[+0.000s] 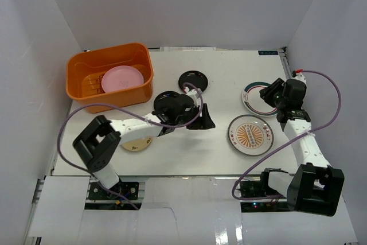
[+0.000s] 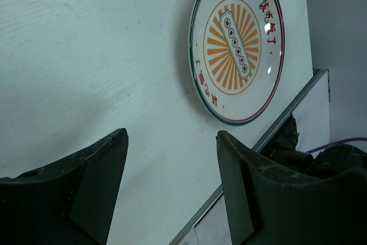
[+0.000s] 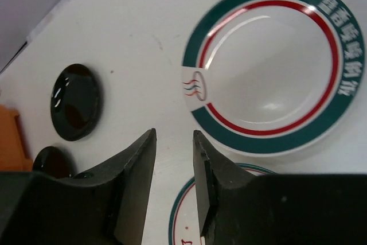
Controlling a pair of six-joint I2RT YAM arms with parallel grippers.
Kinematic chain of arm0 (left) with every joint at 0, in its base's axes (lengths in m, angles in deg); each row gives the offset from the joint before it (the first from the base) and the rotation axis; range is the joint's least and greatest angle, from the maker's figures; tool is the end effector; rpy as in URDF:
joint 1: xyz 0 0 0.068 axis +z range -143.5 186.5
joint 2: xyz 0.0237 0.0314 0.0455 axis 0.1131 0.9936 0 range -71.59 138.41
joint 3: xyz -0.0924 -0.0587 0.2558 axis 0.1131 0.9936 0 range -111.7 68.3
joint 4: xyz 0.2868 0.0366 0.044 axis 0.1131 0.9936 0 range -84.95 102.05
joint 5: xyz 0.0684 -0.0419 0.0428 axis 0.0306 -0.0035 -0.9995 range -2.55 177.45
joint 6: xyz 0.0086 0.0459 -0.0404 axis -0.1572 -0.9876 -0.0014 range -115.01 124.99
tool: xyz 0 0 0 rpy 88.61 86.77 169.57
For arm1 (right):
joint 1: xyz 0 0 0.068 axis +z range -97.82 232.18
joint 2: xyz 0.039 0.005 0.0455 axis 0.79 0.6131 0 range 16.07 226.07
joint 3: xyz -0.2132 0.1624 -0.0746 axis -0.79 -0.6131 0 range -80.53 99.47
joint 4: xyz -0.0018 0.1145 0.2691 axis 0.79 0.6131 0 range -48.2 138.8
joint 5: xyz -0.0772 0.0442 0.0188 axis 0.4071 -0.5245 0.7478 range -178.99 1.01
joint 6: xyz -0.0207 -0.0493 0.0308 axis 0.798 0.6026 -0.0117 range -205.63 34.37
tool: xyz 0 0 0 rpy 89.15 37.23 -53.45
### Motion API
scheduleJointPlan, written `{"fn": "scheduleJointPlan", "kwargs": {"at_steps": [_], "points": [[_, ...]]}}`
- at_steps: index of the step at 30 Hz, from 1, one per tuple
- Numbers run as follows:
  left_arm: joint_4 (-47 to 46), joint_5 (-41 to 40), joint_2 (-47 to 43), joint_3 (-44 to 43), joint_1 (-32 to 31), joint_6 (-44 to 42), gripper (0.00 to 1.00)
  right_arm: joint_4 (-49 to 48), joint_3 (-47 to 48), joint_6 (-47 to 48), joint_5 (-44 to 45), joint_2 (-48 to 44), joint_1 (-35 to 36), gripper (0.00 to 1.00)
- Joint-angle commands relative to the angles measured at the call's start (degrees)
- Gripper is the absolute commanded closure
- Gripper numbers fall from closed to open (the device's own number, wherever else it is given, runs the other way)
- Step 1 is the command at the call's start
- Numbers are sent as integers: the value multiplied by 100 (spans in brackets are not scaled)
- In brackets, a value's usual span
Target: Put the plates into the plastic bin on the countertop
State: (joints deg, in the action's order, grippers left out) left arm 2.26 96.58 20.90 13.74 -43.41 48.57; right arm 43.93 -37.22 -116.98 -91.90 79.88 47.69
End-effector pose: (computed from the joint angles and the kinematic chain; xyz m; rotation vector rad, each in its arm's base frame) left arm 0.2429 -0.3000 0.1904 0.2310 2.3834 -1.0353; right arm 0.2928 -0.0208 0.2680 0.5778 1.8962 0.3559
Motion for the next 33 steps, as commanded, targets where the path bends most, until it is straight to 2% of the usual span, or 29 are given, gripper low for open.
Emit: {"fn": "scheduleJointPlan", "kwargs": {"at_steps": [1, 9, 18, 23, 24, 27, 28, 30, 31, 33], "points": [[-591, 405, 689, -798, -124, 301, 27, -63, -260, -423, 64, -35, -394, 61], [-767, 924, 2658, -1775, -282, 617, 27, -853, -815, -670, -718, -351, -623, 58], [-715, 1144, 3381, -2234, -317, 732, 37, -1179, -1245, -679, -1052, -352, -623, 58], [-662, 1188, 3644, -2234, -405, 749, 53, -1320, -1202, -784, -1114, -369, -623, 58], [-636, 1188, 3671, -2225, -414, 749, 60, -1321, -1150, -793, -1106, -378, -623, 58], [-653, 1206, 3741, -2111, -414, 802, 70, -1321, -1079, -802, -1071, -361, -623, 58], [-662, 1188, 3724, -2076, -423, 793, 78, -1312, -1070, -785, -992, -369, -632, 58], [-662, 1136, 3619, -1910, -414, 776, 87, -1268, -1079, -662, -921, -370, -711, 57], [-662, 1040, 3558, -1839, -414, 758, 98, -1233, -1079, -627, -947, -378, -876, 53], [-679, 934, 3250, -1550, -406, 688, 100, -1189, -1105, -583, -1000, -361, -1070, 50]]}}
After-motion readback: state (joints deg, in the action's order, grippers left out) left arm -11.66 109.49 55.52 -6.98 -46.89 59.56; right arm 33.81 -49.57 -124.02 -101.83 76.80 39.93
